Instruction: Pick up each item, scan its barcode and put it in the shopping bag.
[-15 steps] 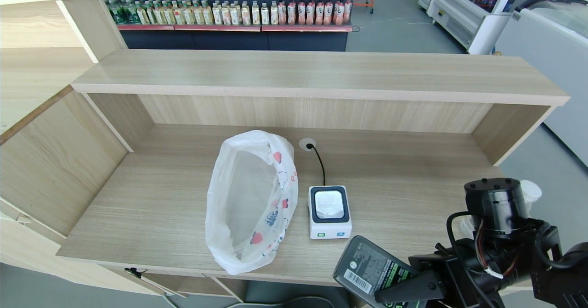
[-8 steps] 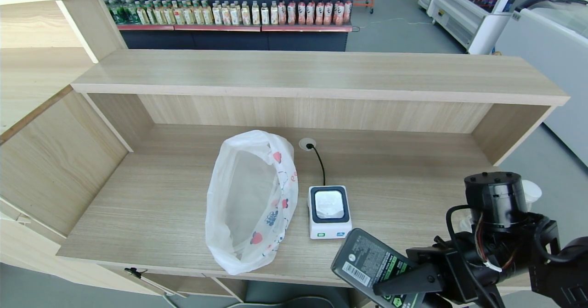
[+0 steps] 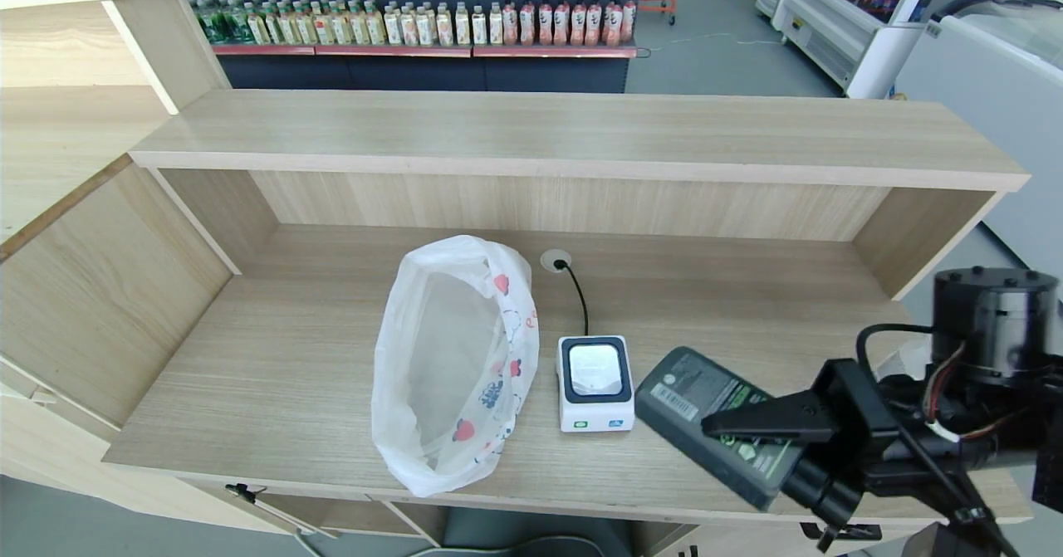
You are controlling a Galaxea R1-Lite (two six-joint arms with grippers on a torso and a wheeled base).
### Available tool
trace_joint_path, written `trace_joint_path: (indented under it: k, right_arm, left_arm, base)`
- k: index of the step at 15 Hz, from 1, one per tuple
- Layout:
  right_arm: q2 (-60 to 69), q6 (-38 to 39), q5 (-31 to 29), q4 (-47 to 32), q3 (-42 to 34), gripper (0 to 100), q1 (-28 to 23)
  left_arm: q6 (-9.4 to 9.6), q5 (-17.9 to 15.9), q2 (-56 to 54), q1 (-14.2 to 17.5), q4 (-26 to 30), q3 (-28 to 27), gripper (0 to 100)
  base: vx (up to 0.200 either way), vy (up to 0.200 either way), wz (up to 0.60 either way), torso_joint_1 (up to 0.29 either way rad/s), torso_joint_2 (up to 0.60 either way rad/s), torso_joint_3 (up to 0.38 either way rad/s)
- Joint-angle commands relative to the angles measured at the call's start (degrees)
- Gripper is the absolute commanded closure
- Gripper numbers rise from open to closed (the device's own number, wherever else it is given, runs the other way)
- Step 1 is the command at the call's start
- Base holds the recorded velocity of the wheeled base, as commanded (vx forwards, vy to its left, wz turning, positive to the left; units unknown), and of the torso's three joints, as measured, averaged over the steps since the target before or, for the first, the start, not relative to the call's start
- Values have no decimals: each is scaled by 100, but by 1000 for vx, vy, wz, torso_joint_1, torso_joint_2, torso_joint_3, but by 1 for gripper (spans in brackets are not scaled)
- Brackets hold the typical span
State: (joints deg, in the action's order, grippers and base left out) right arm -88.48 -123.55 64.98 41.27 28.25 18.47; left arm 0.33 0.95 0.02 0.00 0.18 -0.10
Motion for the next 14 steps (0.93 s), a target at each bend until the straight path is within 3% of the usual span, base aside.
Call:
trace_joint_path:
  k: [1,4,7,11,12,13,14]
  right_arm:
    - [991,973,-477,-13,-478,100,-1170]
    - [1298,2046,-670,-145,-460,100,-2084]
    - [1632,4990,-837,-1121,-241,100,-1829]
    - [1667,11116,-1989,-1147,-109,100,-1522]
    - [1720,12707,-2569,-1147,-74,100,-1214]
    - [1711,13269,-2824,-1147,-65,100,-1065]
    - [1588,14667,-3254,-1156,-65,100,-766]
  left_arm:
    - [2,2,-2,0,-1,10,0]
    - [2,2,-2,0,-1,1,0]
    - [2,2,-2,0,-1,1,0]
    - [2,2,-2,0,-1,1,0]
    - [2,2,-2,0,-1,1,0]
    - [2,2,-2,0,-1,1,0]
    - [2,2,-2,0,-1,1,0]
  base:
    - [0,0,0,0,0,0]
    - [0,0,0,0,0,0]
    - [0,0,0,0,0,0]
    - [0,0,0,0,0,0]
    - [0,0,0,0,0,0]
    - [0,0,0,0,0,0]
    - [0,0,0,0,0,0]
